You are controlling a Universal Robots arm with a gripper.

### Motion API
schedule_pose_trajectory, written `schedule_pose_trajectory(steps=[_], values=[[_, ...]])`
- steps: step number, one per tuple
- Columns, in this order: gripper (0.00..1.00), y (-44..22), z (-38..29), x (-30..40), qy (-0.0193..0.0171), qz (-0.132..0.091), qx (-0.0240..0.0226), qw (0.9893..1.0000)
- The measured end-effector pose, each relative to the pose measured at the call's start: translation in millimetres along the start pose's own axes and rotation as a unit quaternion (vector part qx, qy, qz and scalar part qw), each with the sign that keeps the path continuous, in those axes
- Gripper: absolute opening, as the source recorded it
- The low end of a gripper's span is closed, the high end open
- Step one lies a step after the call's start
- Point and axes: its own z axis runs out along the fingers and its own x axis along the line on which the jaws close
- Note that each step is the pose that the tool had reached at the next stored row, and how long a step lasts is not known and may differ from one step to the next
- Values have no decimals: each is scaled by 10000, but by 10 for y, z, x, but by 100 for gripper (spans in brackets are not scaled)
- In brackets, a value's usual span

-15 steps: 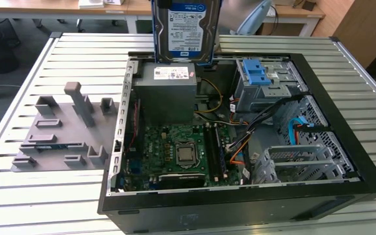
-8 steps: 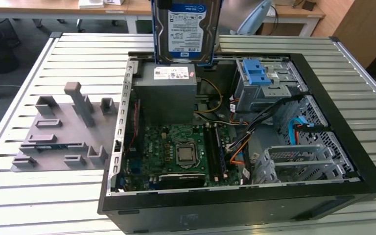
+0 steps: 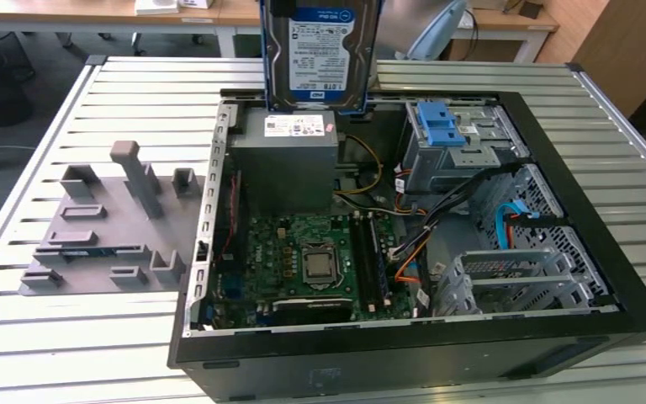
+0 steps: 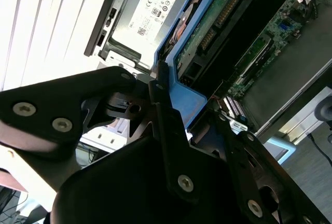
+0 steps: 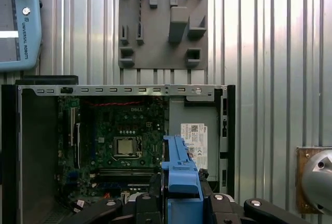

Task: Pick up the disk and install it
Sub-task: 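Pick up the disk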

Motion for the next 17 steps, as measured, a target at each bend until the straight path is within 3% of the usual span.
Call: schedule_pose_trajectory(steps=[17], values=[[36,-1,2,41,1,0,0,10000]])
